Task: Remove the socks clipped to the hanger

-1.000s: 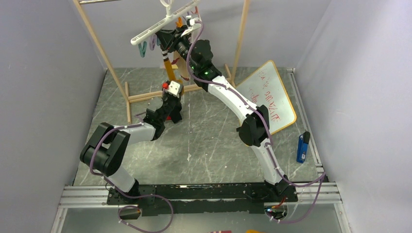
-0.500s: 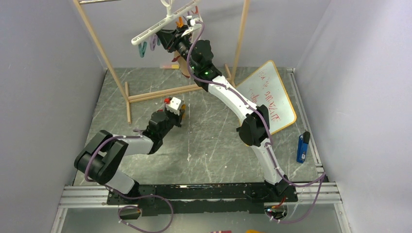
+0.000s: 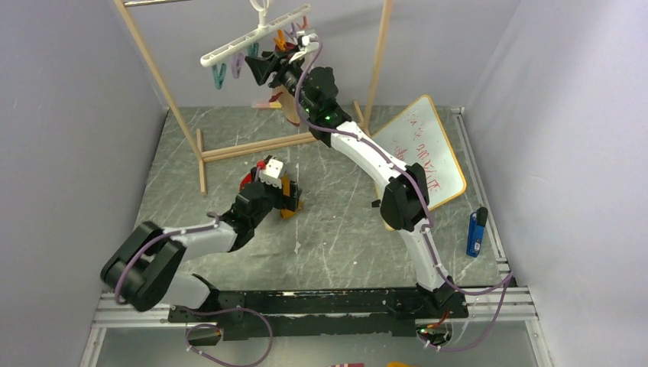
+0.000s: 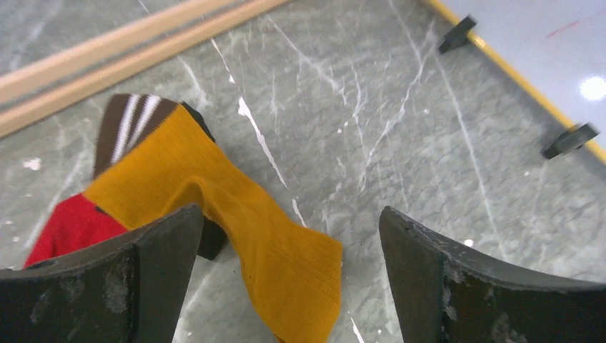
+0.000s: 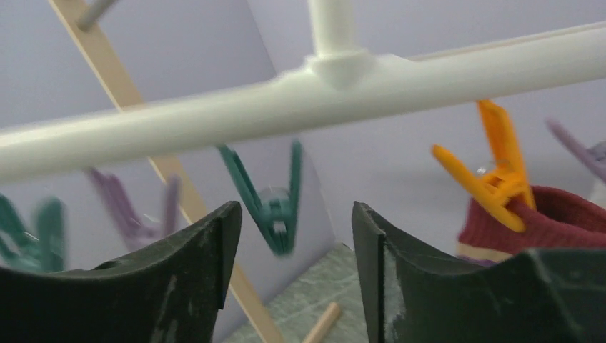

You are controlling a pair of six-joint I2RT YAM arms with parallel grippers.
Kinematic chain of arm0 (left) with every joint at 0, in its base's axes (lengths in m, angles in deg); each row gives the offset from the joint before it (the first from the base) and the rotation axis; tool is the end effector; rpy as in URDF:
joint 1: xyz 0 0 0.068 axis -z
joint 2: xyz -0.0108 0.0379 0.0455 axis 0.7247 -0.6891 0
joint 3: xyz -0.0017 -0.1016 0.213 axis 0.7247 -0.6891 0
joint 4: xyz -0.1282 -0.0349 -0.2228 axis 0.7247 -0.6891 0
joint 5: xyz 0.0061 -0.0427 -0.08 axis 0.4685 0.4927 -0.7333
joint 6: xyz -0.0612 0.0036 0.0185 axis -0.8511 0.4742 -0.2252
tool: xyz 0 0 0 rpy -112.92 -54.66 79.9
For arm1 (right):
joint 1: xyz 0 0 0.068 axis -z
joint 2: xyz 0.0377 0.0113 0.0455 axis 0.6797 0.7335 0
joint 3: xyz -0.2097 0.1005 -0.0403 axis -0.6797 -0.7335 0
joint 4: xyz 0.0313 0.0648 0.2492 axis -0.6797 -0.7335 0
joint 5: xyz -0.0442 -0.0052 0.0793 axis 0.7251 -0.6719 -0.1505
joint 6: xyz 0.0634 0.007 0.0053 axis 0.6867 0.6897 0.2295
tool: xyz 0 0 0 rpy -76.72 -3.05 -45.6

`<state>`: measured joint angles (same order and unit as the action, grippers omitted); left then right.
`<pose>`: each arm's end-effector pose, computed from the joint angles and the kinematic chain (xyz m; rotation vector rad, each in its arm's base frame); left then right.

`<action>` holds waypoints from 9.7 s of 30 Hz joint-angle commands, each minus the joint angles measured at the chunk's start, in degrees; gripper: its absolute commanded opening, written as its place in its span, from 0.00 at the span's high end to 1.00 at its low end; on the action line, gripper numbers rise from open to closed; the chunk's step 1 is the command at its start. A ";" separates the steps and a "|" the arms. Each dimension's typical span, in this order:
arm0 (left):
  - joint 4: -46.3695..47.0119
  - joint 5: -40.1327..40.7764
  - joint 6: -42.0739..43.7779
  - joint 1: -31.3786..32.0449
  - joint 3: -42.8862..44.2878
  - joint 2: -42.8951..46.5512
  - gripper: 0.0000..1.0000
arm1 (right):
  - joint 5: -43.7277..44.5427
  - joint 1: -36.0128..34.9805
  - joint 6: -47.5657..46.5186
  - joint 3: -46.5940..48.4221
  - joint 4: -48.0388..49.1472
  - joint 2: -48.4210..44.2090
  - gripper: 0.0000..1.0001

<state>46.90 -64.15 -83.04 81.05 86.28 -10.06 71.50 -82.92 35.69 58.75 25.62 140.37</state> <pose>0.2441 -0.1614 0.1430 0.3315 1.8054 -0.4314 0.3952 0.3386 0.3962 -0.2524 1.1640 1.0363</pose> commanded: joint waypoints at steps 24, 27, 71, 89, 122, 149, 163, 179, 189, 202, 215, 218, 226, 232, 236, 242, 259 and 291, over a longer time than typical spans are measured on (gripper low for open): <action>16.29 7.24 16.31 -3.08 9.96 -0.60 0.03 | 6.86 4.68 1.18 -62.22 14.30 -46.42 0.00; 18.18 5.99 17.65 -3.53 16.65 -8.84 0.02 | 3.89 9.31 5.99 -67.34 14.72 -50.70 0.00; 11.00 8.22 14.20 -11.67 51.87 -42.03 0.03 | 0.26 15.75 7.80 -73.62 13.99 -54.19 0.00; 8.31 8.53 13.37 -12.73 51.24 -43.16 0.07 | -0.88 16.10 8.52 -73.00 14.43 -52.98 0.00; 9.13 6.07 12.98 -13.78 46.03 -38.76 0.95 | -3.75 16.45 9.26 -72.43 15.36 -51.21 0.00; 11.60 3.90 9.78 -11.18 32.05 -26.52 0.95 | -0.69 5.17 -10.68 -10.60 -10.67 -9.10 0.08; 11.24 4.57 10.37 -9.01 28.16 -23.37 0.95 | 1.65 5.04 -12.58 -3.88 -3.77 -4.80 0.14; 10.77 4.49 10.95 -7.74 25.67 -20.64 0.95 | 0.65 4.96 -11.32 9.09 -1.50 3.45 0.21; 10.77 4.13 11.00 -7.63 25.31 -20.37 0.95 | 0.61 4.95 -10.01 10.97 1.15 4.76 0.31; 10.33 4.13 11.29 -7.54 25.31 -20.54 0.95 | -0.46 4.95 -8.06 12.89 1.22 6.59 0.40; 10.01 4.04 11.53 -7.58 25.40 -20.63 0.95 | -0.72 5.01 -7.40 13.04 2.03 6.59 0.50; 10.07 4.04 11.60 -7.54 25.33 -20.54 0.95 | -0.74 4.94 -7.27 13.04 2.09 6.66 0.58; 9.73 4.14 11.79 -7.54 25.13 -20.12 0.95 | -0.24 4.97 -7.05 12.29 2.43 6.33 0.93; 5.41 3.89 11.18 -7.48 22.20 -15.51 0.95 | -0.19 4.96 -7.05 10.83 2.88 5.52 1.00; -0.05 3.15 9.16 -6.68 17.76 -8.71 0.95 | -0.27 4.95 -6.76 9.25 3.44 4.69 1.00; -9.88 5.07 4.39 -5.01 12.36 0.61 0.95 | -0.87 4.99 -6.11 6.98 4.08 3.42 1.00; -19.64 -11.54 -11.46 -4.02 -0.27 13.16 0.50 | -2.47 4.98 -6.68 -2.47 5.77 -2.47 0.61; 13.28 1.81 5.32 -6.33 19.71 -7.87 0.02 | 3.97 11.05 4.55 -72.49 22.59 -50.99 0.14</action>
<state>44.50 -58.51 -79.34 76.61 101.82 -10.92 75.80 -75.79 36.19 -11.19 45.01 94.06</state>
